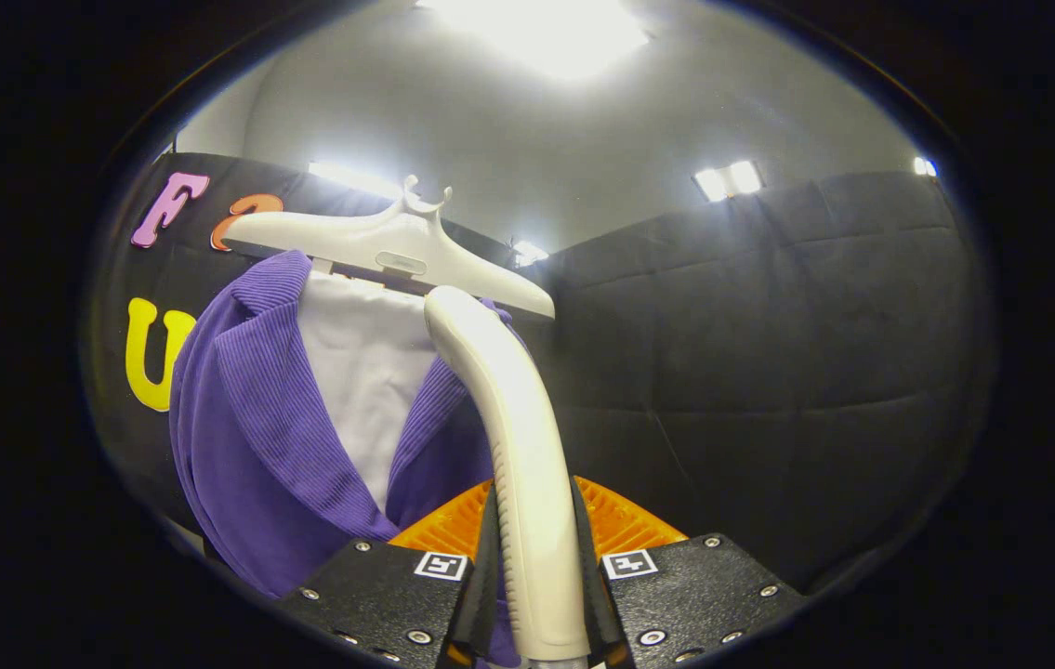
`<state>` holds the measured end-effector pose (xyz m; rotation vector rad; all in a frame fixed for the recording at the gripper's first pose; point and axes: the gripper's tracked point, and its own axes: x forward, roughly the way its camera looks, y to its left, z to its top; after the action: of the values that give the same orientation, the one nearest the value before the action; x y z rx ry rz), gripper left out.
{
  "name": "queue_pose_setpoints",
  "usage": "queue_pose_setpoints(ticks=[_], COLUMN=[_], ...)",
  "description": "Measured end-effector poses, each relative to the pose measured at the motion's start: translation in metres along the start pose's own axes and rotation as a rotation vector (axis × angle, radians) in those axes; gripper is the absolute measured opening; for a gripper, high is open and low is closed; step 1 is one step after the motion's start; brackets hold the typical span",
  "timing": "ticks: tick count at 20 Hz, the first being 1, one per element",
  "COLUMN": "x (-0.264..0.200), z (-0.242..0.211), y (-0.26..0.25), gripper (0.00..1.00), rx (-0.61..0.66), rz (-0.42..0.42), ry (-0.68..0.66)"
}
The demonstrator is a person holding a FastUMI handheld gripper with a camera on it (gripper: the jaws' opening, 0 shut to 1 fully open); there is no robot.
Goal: Iron the clothes twice with a garment steamer, once on the left side and once on the right side.
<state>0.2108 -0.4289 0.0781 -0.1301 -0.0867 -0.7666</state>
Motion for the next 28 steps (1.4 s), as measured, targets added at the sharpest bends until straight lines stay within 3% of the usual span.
queue_pose_setpoints(ticks=[6, 22, 28], x=[0.003, -0.048, -0.041], z=[-0.041, -0.167, -0.179], y=[-0.001, -0.011, -0.013], gripper=[0.38, 0.39, 0.39], rx=[-0.113, -0.233, -0.259], rz=[-0.053, -0.055, -0.065], ry=[0.046, 0.219, 0.276])
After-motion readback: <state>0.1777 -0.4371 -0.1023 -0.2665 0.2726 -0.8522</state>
